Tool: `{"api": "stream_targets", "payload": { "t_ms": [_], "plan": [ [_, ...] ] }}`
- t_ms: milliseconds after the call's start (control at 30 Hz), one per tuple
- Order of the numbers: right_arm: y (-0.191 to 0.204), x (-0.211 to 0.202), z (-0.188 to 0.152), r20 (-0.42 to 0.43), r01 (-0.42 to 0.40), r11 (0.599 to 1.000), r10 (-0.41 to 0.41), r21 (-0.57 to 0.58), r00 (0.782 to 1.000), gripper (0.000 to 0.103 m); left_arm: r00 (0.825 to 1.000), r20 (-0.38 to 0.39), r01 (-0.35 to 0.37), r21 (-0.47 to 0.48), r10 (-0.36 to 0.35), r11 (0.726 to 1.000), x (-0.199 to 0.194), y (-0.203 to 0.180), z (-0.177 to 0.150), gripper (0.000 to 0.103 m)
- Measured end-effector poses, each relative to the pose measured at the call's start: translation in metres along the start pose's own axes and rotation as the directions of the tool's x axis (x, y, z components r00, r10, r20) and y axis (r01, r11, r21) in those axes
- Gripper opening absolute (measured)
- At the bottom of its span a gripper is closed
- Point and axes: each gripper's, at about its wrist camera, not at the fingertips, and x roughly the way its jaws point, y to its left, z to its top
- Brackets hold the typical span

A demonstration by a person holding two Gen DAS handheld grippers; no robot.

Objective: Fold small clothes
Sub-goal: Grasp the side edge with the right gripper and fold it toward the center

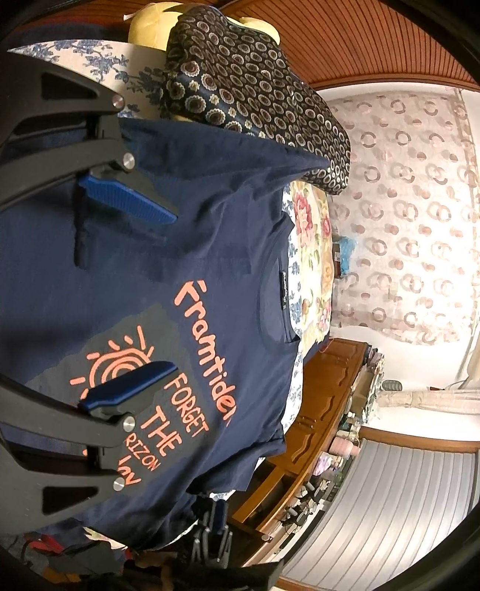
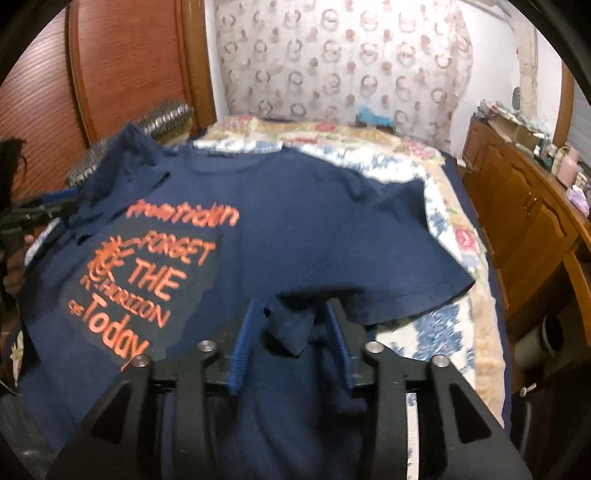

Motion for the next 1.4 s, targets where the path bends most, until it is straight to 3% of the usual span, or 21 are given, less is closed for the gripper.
{"api": "stream_targets", "payload": {
  "t_ms": [233, 500, 700, 867, 967, 1067, 1167, 1233, 1400],
  "plan": [
    [-0.037, -0.014, 0.011, 0.034, 0.098, 0.994, -0.1, 0.049, 0.994, 0.046, 1.0, 0.002, 0.014, 0.001, -0.014, 1.0, 0.0, -0.004, -0.001, 0.077],
    [-0.097, 0.026, 0.005, -0.082, 0.205, 0.971, -0.196, 0.126, 0.977, 0.046, 1.0, -0.003, 0.025, 0.009, -0.025, 1.0, 0.003, -0.011, -0.003, 0.077],
    [-0.11, 0.05, 0.008, -0.13, 0.232, 0.966, -0.217, 0.111, 0.967, 0.046, 1.0, -0.002, 0.017, 0.026, -0.017, 1.0, 0.004, -0.017, -0.003, 0.077],
    [-0.112, 0.054, 0.006, -0.121, 0.235, 0.967, -0.222, 0.098, 0.967, 0.046, 1.0, 0.0, 0.012, 0.032, -0.012, 0.999, 0.002, -0.019, -0.004, 0.077],
    [-0.116, 0.054, 0.006, -0.115, 0.181, 0.977, -0.168, 0.115, 0.979, 0.035, 1.0, 0.002, 0.015, 0.03, -0.015, 0.999, 0.001, -0.018, -0.005, 0.077],
    [-0.112, 0.054, 0.008, -0.115, 0.142, 0.985, -0.13, 0.099, 0.985, 0.015, 1.0, 0.001, 0.015, 0.03, -0.015, 0.999, 0.001, -0.018, -0.005, 0.077],
    [-0.099, 0.056, 0.011, -0.124, 0.145, 0.989, -0.14, 0.035, 0.982, 0.002, 1.0, 0.001, 0.015, 0.023, -0.015, 1.0, 0.001, -0.017, -0.005, 0.077],
    [-0.086, 0.051, 0.014, -0.099, 0.151, 0.988, -0.154, -0.03, 0.983, 0.001, 1.0, 0.0, 0.012, 0.02, -0.012, 1.0, 0.001, -0.016, -0.006, 0.077],
    [-0.058, 0.032, 0.036, -0.022, 0.098, 0.993, -0.099, -0.063, 0.995, 0.001, 1.0, 0.005, 0.013, 0.005, -0.013, 1.0, -0.001, -0.011, -0.007, 0.077]
  ]
}}
